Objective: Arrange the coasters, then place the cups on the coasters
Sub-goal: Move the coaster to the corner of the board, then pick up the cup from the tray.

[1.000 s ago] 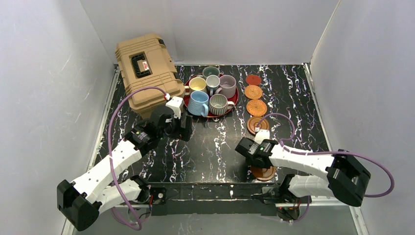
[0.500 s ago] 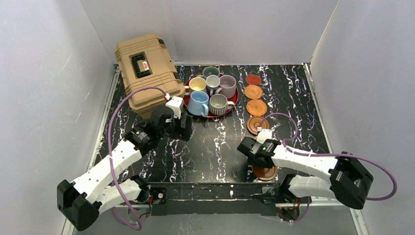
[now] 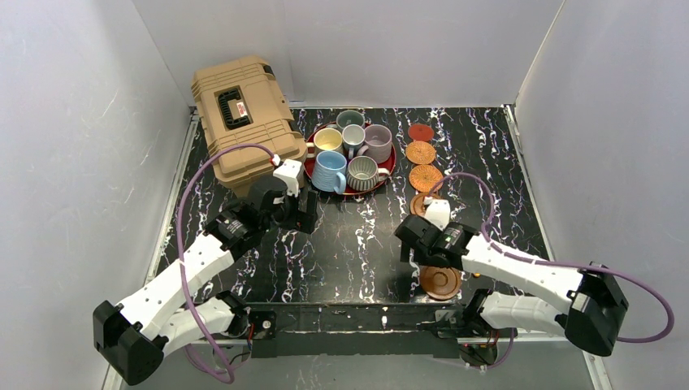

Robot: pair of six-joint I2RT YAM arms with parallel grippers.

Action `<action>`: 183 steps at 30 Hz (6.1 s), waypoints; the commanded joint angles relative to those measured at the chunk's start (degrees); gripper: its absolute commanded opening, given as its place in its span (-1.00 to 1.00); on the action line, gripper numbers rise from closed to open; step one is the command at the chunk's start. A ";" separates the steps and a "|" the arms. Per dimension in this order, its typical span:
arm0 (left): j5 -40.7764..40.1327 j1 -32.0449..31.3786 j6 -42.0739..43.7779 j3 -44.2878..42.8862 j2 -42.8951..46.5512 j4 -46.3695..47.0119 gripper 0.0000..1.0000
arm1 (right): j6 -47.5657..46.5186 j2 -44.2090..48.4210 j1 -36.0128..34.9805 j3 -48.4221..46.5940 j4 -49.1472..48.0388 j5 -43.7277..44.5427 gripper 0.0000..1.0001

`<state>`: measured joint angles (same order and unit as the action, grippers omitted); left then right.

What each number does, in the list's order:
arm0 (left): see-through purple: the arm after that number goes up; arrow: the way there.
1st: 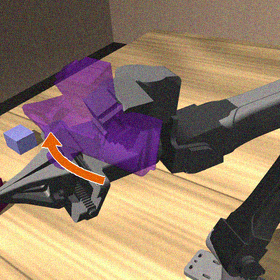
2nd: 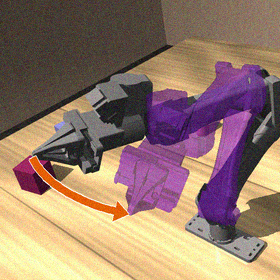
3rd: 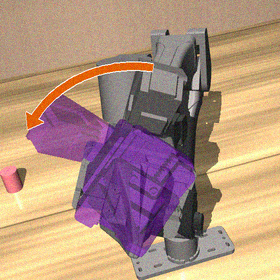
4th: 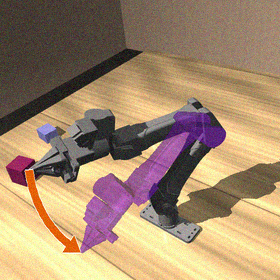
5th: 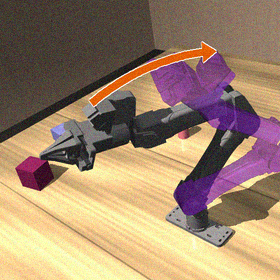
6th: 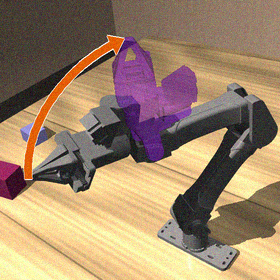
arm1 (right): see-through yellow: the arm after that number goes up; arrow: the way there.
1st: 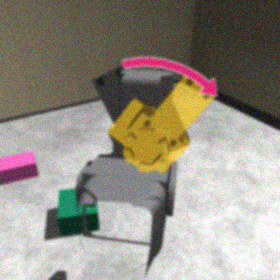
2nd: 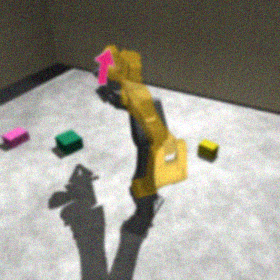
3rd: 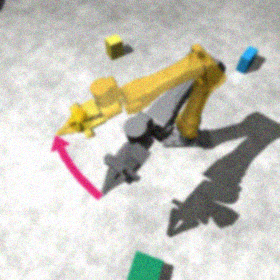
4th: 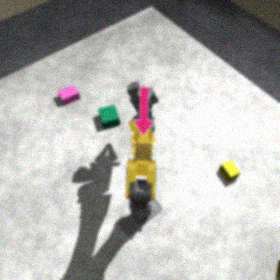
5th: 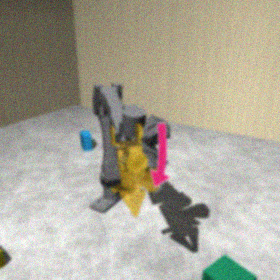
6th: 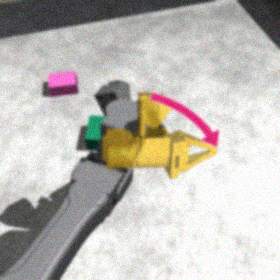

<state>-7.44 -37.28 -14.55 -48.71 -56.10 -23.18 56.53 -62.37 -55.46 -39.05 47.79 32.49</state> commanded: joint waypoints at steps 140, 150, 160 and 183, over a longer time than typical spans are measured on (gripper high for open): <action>0.00 0.39 0.45 -8.40 -0.16 11.05 0.96 | -16.89 -53.59 20.49 -63.66 -28.14 -14.14 0.27; 0.08 0.36 0.57 -8.51 -0.33 10.79 0.96 | -14.53 -58.85 20.57 -67.78 -26.51 -10.50 0.23; 0.14 0.36 0.57 -8.58 -0.59 10.70 0.96 | -11.82 -59.98 20.57 -68.43 -27.81 -10.91 -0.51; -0.64 0.36 0.83 -8.50 -0.58 10.49 0.96 | -8.31 -47.55 20.98 -62.84 -30.46 -8.80 -0.97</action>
<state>-7.11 -37.21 -14.06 -56.84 -57.54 -12.45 47.83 -114.28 -34.52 -103.15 21.47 21.58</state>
